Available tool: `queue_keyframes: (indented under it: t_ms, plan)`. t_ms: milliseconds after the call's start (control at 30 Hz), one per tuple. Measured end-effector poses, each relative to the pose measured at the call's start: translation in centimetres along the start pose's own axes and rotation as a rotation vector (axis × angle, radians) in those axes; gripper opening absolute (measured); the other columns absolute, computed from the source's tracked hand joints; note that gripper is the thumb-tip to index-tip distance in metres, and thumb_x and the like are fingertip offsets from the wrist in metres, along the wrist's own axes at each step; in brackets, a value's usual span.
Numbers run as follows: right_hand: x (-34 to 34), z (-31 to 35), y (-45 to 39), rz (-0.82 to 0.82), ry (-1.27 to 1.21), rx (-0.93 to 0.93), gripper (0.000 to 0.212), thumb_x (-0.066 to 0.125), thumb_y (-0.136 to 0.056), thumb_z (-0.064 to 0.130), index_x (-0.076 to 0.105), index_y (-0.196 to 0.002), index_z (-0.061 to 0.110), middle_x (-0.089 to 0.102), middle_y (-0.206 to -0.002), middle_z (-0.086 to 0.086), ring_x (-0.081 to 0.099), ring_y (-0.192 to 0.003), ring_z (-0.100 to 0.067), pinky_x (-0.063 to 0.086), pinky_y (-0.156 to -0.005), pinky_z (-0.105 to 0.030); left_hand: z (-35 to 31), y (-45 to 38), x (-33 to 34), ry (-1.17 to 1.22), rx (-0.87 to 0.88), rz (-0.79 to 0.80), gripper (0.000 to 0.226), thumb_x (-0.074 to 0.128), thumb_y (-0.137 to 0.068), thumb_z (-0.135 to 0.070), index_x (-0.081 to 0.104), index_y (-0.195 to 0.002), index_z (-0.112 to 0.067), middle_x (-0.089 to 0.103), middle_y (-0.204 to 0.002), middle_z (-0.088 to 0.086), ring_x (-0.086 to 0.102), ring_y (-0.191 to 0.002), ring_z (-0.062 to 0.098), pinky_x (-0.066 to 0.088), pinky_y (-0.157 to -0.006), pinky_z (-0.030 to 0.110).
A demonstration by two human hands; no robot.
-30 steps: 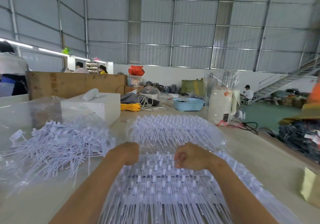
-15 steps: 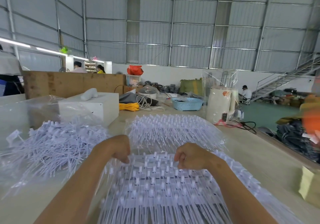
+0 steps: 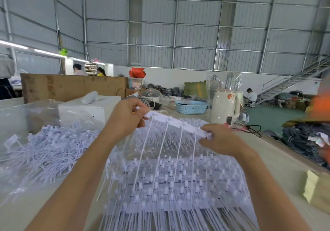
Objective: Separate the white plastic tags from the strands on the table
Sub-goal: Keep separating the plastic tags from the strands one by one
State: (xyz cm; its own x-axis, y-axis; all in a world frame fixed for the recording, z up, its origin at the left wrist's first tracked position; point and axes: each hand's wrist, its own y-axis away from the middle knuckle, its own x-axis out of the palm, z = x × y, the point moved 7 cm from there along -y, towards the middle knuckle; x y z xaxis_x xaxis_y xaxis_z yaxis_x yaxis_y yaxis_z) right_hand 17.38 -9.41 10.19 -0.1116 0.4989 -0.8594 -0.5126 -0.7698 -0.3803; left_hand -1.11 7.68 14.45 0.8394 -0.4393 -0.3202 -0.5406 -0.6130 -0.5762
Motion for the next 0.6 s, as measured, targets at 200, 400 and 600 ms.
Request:
queue_keyframes:
  t_ms: [200,400,600]
  plan:
    - [-8.5,4.2,2.6,-0.404,0.237,-0.160,0.020,0.074,-0.073,0.044,0.062,-0.089,0.041,0.048,-0.066,0.021,0.045,-0.060,0.001,0.030,-0.051,-0.016,3.2,-0.4,1.0,0.344,-0.272,-0.006,0.011,0.061,-0.091,-0.009,0.067,-0.090,0.000,0.060,-0.058,0.008,0.038,-0.033,0.004,0.036,-0.037,0.015]
    - [-0.5,-1.4,1.1,0.212,0.254,0.148,0.052,0.078,-0.067,0.048,0.062,-0.113,0.028,0.055,-0.116,0.007,0.051,-0.103,-0.014,0.041,-0.089,-0.030,7.6,2.0,5.3,-0.142,-0.425,0.463,0.022,0.061,-0.092,-0.017,0.061,-0.074,-0.004,0.064,-0.051,0.000,0.055,-0.039,0.005,0.042,-0.039,0.017]
    - [3.1,-2.1,0.3,0.428,0.320,0.092,0.055,0.064,-0.087,0.032,0.046,-0.137,0.016,0.045,-0.141,-0.002,0.045,-0.124,-0.017,0.035,-0.099,-0.025,8.2,2.3,7.8,-0.238,-0.320,0.495,0.018,0.063,-0.090,-0.011,0.060,-0.074,-0.005,0.064,-0.059,0.005,0.058,-0.042,0.009,0.043,-0.042,0.017]
